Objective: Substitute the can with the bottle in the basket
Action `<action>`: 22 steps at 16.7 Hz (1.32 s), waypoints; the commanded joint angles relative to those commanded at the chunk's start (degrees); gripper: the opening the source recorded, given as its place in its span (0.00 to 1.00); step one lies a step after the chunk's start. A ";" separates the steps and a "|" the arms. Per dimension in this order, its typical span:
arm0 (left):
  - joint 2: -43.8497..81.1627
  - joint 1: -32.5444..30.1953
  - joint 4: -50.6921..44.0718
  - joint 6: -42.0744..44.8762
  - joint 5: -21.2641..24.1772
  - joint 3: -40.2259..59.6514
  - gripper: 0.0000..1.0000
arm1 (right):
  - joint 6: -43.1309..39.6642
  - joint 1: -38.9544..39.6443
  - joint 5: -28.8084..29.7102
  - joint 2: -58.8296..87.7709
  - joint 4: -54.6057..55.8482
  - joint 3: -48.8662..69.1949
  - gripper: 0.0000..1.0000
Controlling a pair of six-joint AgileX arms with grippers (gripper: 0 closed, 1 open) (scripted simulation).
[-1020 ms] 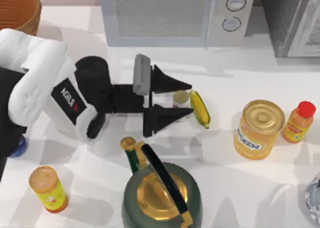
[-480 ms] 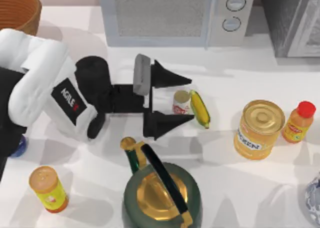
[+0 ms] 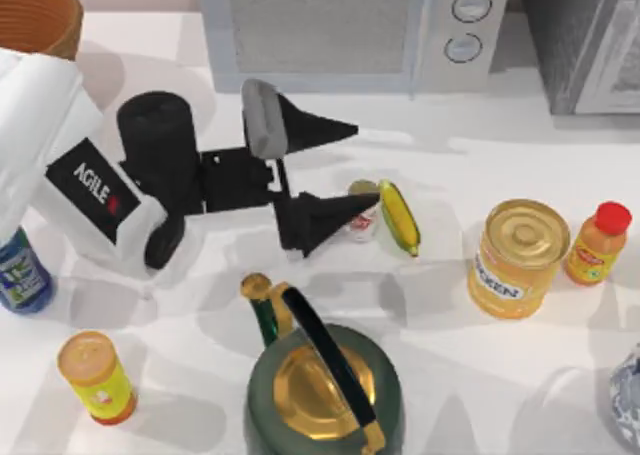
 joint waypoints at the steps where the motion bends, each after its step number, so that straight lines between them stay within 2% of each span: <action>1: -4.16 0.37 -1.84 0.05 -2.76 -2.81 1.00 | 0.00 0.00 0.00 0.00 0.00 0.00 1.00; 5: -26.78 2.33 -11.56 0.25 -15.46 -15.74 1.00 | 0.00 0.00 0.00 0.00 0.00 0.00 1.00; 14: -91.35 10.02 -42.06 -0.25 -44.36 -44.40 1.00 | 0.00 0.00 0.00 0.00 0.00 0.00 1.00; 18: -114.59 14.46 -55.38 -0.90 -53.73 -53.16 1.00 | 0.00 0.00 0.00 0.00 0.00 0.00 1.00; 22: -129.21 18.22 -65.37 -1.43 -59.64 -58.39 1.00 | 0.00 0.00 0.00 0.00 0.00 0.00 1.00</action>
